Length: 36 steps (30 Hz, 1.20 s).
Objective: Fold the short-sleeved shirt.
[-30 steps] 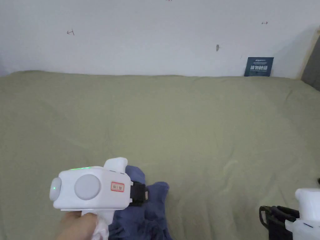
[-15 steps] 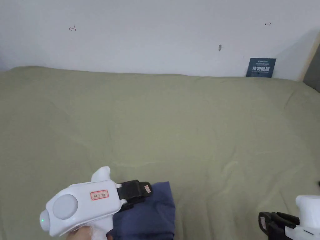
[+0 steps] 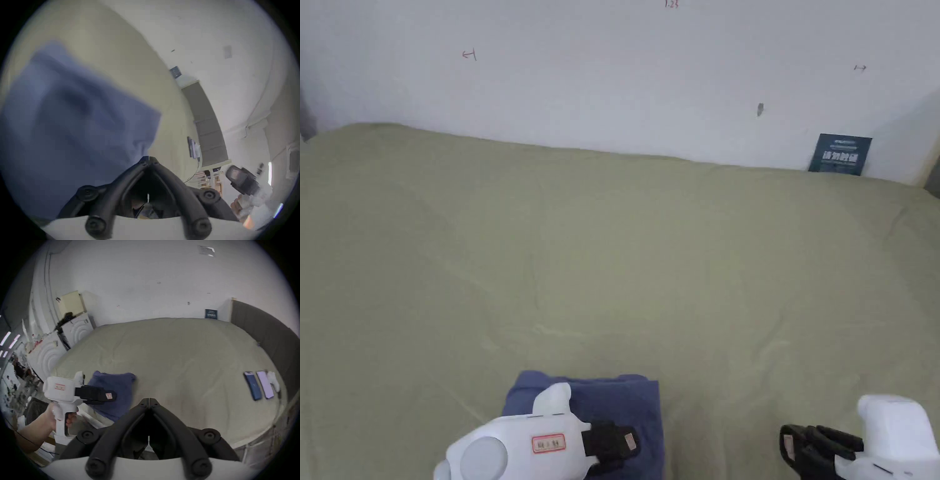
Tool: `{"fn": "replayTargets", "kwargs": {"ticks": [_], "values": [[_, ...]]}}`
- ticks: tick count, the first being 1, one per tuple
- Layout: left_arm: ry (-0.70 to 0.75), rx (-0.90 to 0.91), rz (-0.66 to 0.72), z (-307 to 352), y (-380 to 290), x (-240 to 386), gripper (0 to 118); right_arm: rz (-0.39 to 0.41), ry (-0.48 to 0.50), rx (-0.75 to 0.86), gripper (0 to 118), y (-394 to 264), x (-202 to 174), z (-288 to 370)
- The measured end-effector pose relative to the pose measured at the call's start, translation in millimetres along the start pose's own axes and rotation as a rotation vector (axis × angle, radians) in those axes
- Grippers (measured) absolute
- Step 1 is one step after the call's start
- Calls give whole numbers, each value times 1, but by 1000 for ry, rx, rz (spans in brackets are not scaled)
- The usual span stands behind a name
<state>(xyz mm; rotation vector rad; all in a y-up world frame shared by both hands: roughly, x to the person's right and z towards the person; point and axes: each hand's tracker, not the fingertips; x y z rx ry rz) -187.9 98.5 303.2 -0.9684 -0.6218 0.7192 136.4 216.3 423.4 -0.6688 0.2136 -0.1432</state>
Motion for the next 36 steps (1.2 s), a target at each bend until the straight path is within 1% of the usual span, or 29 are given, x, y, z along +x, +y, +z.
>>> {"fn": "replayTargets", "kwargs": {"ticks": [1, 3, 6, 7, 8, 9, 10, 11, 12, 13, 14, 15, 16, 17, 18, 19, 20, 21, 22, 23, 26, 27, 29, 30, 32, 33, 34, 35, 36], "values": [[-19, 29, -34, 17, 8, 5, 1, -13, 47, 0, 0, 3, -3, -10], [5, 69, -79, 59, 27, 9, 2, -45, 196, -5, 0, 9, -9, -42], [151, 156, -82, 113, 49, -18, 13, -111, 457, -49, 0, 7, -19, -104], [179, 175, -68, 125, 53, -30, 18, -120, 513, -64, 0, 5, -21, -121], [223, 174, -19, 138, 55, -44, 22, -141, 590, -91, 0, 2, -24, -142], [250, 165, 22, 148, 57, -56, 28, -167, 679, -136, 0, -1, -24, -164], [247, 158, 35, 155, 55, -67, 36, -190, 726, -168, 0, -4, -26, -181], [230, 158, 28, 160, 53, -76, 50, -209, 793, -218, 0, -8, -28, -200], [223, 154, 29, 162, 50, -84, 64, -222, 834, -272, 0, -12, -29, -218], [225, 145, 34, 162, 48, -88, 74, -226, 836, -297, 0, -16, -30, -231], [224, 132, 43, 160, 46, -93, 78, -250, 854, -356, 0, -20, -28, -247], [204, 116, 56, 157, 44, -97, 78, -268, 827, -393, 0, -25, -28, -261], [177, 101, 66, 153, 43, -100, 79, -267, 778, -403, 0, -29, -25, -271], [138, 81, 78, 147, 43, -102, 79, -311, 774, -422, 0, -35, -18, -282], [101, 69, 90, 139, 45, -105, 80, -408, 824, -434, 0, -42, -8, -292], [86, 62, 93, 133, 46, -107, 82, -478, 859, -417, 0, -44, -3, -293], [76, 53, 92, 126, 49, -108, 86, -508, 876, -395, 0, -45, 2, -293], [65, 46, 97, 117, 51, -109, 90, -482, 855, -387, 0, -44, 6, -292], [51, 33, 97, 108, 53, -113, 93, -437, 841, -386, 0, -44, 7, -290], [43, 20, 96, 98, 56, -115, 94, -435, 850, -385, 0, -45, 9, -287], [45, -44, 118, 64, 62, -117, 94, -477, 866, -392, 0, -47, 17, -289], [44, -55, 122, 52, 63, -117, 94, -468, 866, -387, 0, -48, 17, -288], [-31, -19, 121, 40, 64, -111, 94, -452, 867, -376, 0, -48, 15, -287], [-69, -31, 129, 31, 65, -106, 94, -449, 865, -371, 0, -48, 15, -287], [-10, -118, 131, 15, 66, -100, 92, -444, 860, -359, 0, -49, 12, -282], [10, -101, 106, 15, 66, -96, 87, -438, 855, -351, 0, -49, 11, -281], [46, -107, 90, 17, 67, -94, 71, -434, 853, -341, 0, -49, 11, -280], [111, -136, 97, 18, 68, -96, 27, -435, 849, -332, 0, -49, 12, -279], [72, -164, 142, 19, 68, -103, 27, -426, 832, -322, 0, -49, 11, -278]]}}
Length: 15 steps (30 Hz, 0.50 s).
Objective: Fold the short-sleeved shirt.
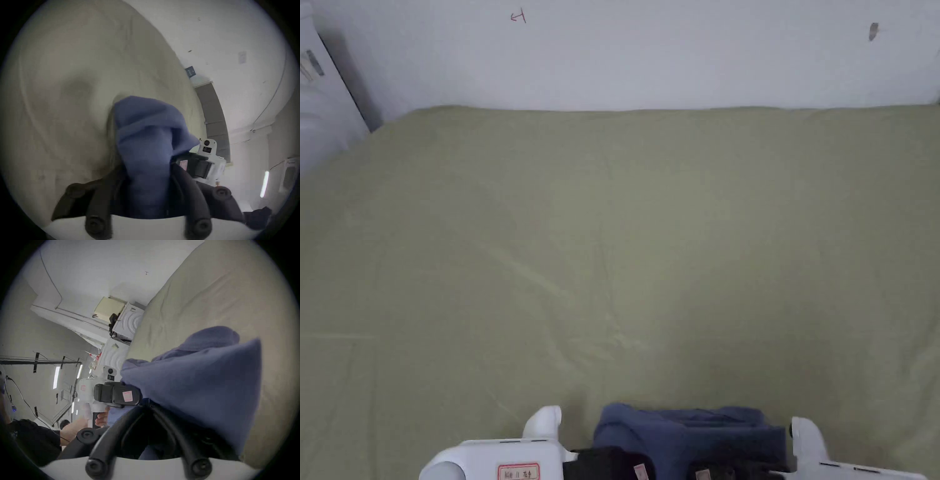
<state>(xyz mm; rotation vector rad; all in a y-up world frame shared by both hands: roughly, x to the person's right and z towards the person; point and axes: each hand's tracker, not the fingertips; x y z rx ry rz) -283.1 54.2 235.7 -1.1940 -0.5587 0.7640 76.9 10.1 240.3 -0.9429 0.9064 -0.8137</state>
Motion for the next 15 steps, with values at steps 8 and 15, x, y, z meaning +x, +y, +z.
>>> {"fn": "replayTargets", "kwargs": {"ticks": [8, 15], "values": [[20, 25, -101, 63, 26, -29, 26, 99, -117, 59, 0, -2, -28, 12], [290, 140, -137, 224, 95, -84, 26, 212, -138, 50, 0, -3, -69, 25]]}}
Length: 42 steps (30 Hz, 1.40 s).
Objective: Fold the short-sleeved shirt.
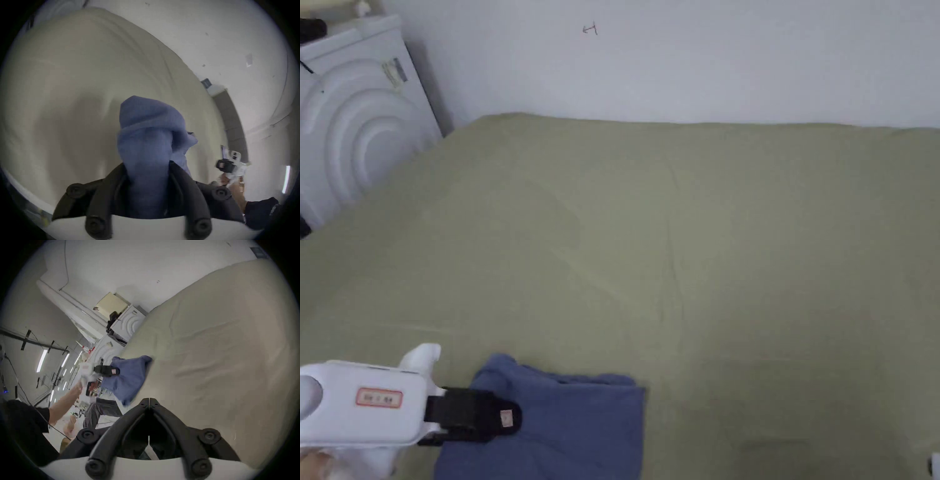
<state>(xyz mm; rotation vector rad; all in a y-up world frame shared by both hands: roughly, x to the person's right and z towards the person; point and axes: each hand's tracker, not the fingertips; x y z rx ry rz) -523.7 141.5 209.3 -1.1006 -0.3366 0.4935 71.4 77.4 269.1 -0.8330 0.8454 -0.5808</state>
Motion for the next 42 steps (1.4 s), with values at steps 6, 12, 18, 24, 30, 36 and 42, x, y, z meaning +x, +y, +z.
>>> {"fn": "replayTargets", "kwargs": {"ticks": [6, 12, 18, 24, 30, 36, 42], "values": [[316, -79, 36, 74, 60, -100, 26, 29, -24, -54, 0, -9, -17, -4], [614, -80, 82, 99, 60, -142, 28, -14, -114, -98, 0, -26, -14, -2], [797, 62, 133, 140, 56, -158, 95, -1, -121, -74, 0, -27, -30, 17], [705, 439, 14, 202, 35, -51, 78, 101, -161, 53, 0, -19, -67, 63], [355, 562, -250, 126, -58, 144, 0, 188, -335, 167, 0, -7, -91, 114], [249, 594, -477, 37, -123, 278, 0, 308, -624, 186, 0, 2, -114, 133], [307, 703, -577, 2, -156, 356, 0, 478, -949, 386, 0, 5, -152, 144]]}}
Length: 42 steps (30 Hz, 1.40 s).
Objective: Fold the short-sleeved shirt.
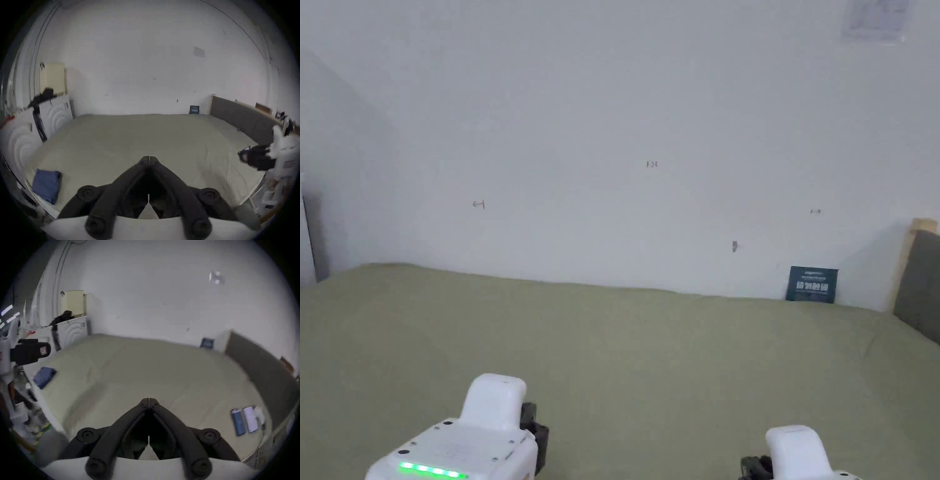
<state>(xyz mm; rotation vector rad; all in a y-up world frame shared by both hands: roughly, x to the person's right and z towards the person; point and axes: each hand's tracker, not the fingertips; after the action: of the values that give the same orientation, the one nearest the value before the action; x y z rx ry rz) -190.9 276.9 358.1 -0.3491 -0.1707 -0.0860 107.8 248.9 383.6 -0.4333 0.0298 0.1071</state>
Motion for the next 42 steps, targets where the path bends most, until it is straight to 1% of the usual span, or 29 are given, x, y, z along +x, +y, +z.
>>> {"fn": "replayTargets", "kwargs": {"ticks": [1, 3, 5, 7, 9, 10, 13, 16, 17, 18, 19, 20, 21, 22, 23, 24, 26, 30, 33, 36, 38, 40, 42], "values": [[24, 12, -30, 0, 0, 15, 0, 3, -49, 53, 0, -1, 0, 7], [47, 38, 2, 8, -3, 25, 0, -17, -113, 110, 0, -3, 1, 16], [-18, 91, 54, 14, -5, 30, 0, -36, -140, 158, 0, -6, 5, 22], [-10, 64, 21, 16, -5, 32, 0, -55, -149, 159, 0, -4, 9, 25], [46, 53, -34, 15, -2, 36, 0, -67, -153, 174, 0, 0, 11, 29], [67, 64, -31, 15, -1, 34, 0, -64, -160, 181, 0, 4, 12, 30], [50, 70, 26, 17, 5, 27, 0, -51, -173, 205, 0, 12, 12, 34], [60, 90, 37, 15, 13, 23, 0, -61, -171, 217, 0, 20, 12, 34], [71, 93, 39, 13, 17, 22, 9, -63, -172, 218, 7, 21, 12, 33], [79, 96, 40, 12, 19, 21, 28, -66, -173, 217, 25, 23, 13, 32], [69, 99, 45, 11, 20, 19, 58, -74, -175, 216, 57, 24, 13, 32], [59, 97, 57, 9, 22, 17, 100, -84, -167, 213, 104, 25, 15, 32], [37, 86, 72, 7, 22, 14, 114, -93, -159, 203, 118, 26, 16, 31], [34, 84, 88, 6, 22, 14, 115, -109, -163, 192, 116, 25, 17, 29], [37, 113, 109, 8, 21, 14, 115, -125, -156, 224, 118, 18, 17, 33], [26, 120, 129, 8, 20, 14, 115, -123, -170, 255, 118, 18, 20, 33], [22, 128, 136, 10, 21, 12, 115, -118, -180, 265, 118, 21, 18, 35], [39, 141, 117, 9, 19, 16, 115, -130, -198, 266, 118, 26, 18, 34], [33, 148, 81, 8, 17, 20, 115, -162, -167, 289, 118, 23, 21, 32], [31, 148, 52, 5, 15, 26, 115, -151, -184, 272, 118, 25, 16, 33], [29, 138, 40, 7, 10, 25, 115, -122, -198, 230, 118, 22, 14, 30], [40, 149, 42, 7, 8, 26, 115, -116, -188, 232, 118, 19, 15, 31], [48, 139, 62, 7, 7, 23, 115, -131, -168, 250, 118, 17, 16, 34]]}}
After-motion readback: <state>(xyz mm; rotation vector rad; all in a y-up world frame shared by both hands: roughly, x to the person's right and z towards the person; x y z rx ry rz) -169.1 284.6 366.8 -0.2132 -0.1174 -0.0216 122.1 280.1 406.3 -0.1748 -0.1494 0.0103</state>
